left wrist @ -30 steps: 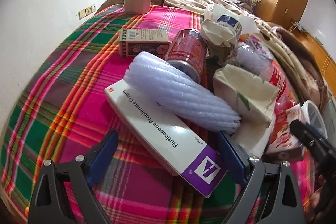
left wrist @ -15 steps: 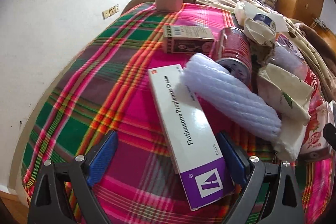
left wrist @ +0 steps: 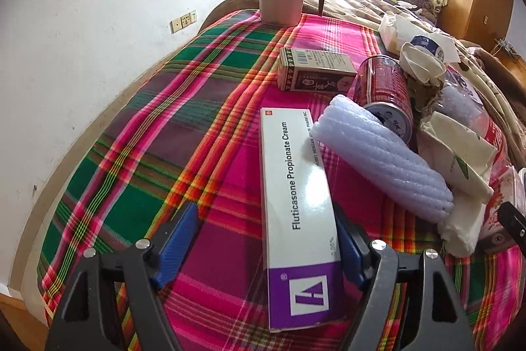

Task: Collect trash
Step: 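Grasp the purple-labelled cream box with left while right grasps the milk carton, then carry the cream box with left while right carries the milk carton to the wastebasket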

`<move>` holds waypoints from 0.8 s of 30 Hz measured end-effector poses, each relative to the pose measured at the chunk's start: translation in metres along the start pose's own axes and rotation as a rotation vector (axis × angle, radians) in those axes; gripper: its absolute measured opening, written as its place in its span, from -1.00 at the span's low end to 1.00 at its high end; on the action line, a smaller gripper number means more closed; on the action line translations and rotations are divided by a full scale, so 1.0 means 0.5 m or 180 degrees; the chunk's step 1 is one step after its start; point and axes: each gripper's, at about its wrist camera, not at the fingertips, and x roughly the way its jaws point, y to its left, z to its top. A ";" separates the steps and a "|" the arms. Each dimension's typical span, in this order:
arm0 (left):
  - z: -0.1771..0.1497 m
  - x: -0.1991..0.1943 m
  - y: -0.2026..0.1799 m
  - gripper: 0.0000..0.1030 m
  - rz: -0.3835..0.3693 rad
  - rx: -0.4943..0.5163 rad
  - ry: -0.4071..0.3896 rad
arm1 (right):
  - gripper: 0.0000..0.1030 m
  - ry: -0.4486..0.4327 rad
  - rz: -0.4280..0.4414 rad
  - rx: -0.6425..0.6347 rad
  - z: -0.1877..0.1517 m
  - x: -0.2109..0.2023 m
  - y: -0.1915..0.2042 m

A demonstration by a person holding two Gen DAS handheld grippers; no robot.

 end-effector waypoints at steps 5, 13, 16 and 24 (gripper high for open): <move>0.011 0.002 -0.001 0.19 -0.0078 -0.0012 -0.0011 | -0.09 -0.0122 -0.0156 -0.0123 -0.007 -0.016 0.000; 0.002 -0.016 0.002 -0.27 -0.0374 -0.0043 -0.0074 | -0.25 -0.0175 -0.0159 -0.0203 -0.018 -0.028 -0.016; -0.005 -0.027 -0.006 -0.27 -0.0448 -0.0040 -0.0094 | -0.25 -0.0184 -0.0105 -0.0185 -0.021 -0.034 -0.023; -0.017 -0.085 -0.035 -0.28 -0.0634 0.0031 -0.0262 | -0.25 -0.0394 0.0060 -0.0121 -0.020 -0.077 -0.044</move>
